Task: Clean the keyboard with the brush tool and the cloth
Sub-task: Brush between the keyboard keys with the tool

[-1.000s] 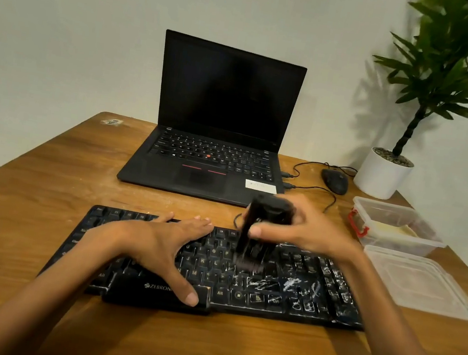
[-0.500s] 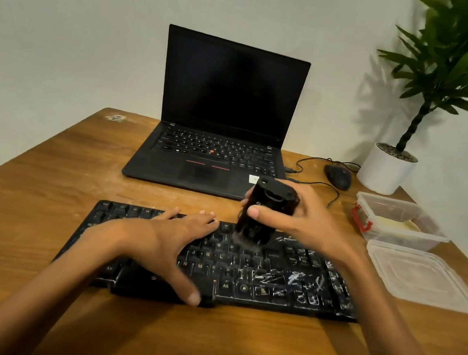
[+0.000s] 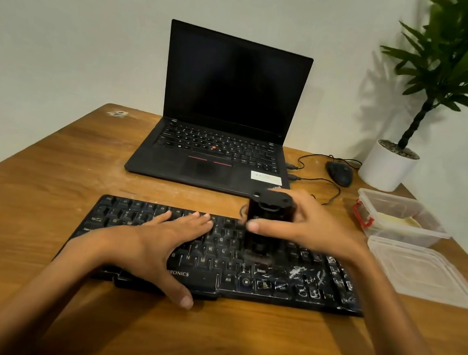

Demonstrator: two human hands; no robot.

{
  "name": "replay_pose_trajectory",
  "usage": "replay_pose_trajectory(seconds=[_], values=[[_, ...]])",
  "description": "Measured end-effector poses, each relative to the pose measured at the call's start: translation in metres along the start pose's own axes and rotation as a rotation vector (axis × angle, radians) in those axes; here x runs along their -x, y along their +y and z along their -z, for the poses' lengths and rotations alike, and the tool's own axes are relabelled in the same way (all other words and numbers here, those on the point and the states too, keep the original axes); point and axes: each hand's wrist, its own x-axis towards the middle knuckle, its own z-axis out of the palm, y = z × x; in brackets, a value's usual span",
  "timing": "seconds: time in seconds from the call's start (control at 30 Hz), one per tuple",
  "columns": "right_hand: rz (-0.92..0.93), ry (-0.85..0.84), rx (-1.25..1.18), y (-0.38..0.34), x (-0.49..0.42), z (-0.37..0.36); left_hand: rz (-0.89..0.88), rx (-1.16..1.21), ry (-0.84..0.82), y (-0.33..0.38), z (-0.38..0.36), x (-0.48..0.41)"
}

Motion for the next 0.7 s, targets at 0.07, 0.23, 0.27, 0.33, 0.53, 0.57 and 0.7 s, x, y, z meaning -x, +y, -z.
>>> replay_pose_trajectory(seconds=[0.07,0.23,0.27,0.33,0.53,0.57,0.7], values=[[0.05,-0.007,-0.003,-0.004,-0.014,-0.018,0.015,0.001,-0.001,0.002,0.001,0.001],[-0.042,-0.047,-0.009,0.011,-0.005,-0.014,0.014,0.015,-0.021,0.002,0.003,0.002],[-0.079,-0.047,0.018,0.014,0.001,-0.006,0.01,0.012,-0.025,0.0,0.003,0.002],[-0.128,-0.076,0.101,0.014,0.01,0.013,0.003,-0.002,-0.027,-0.001,0.003,0.001],[0.063,-0.094,0.109,-0.01,-0.016,-0.017,0.02,0.024,-0.025,0.0,0.004,0.002],[0.078,-0.099,0.085,-0.01,-0.02,-0.028,0.012,0.036,-0.017,-0.001,0.004,0.002],[-0.044,-0.09,-0.02,0.012,-0.002,-0.02,0.028,0.016,-0.034,0.001,0.006,0.003]])
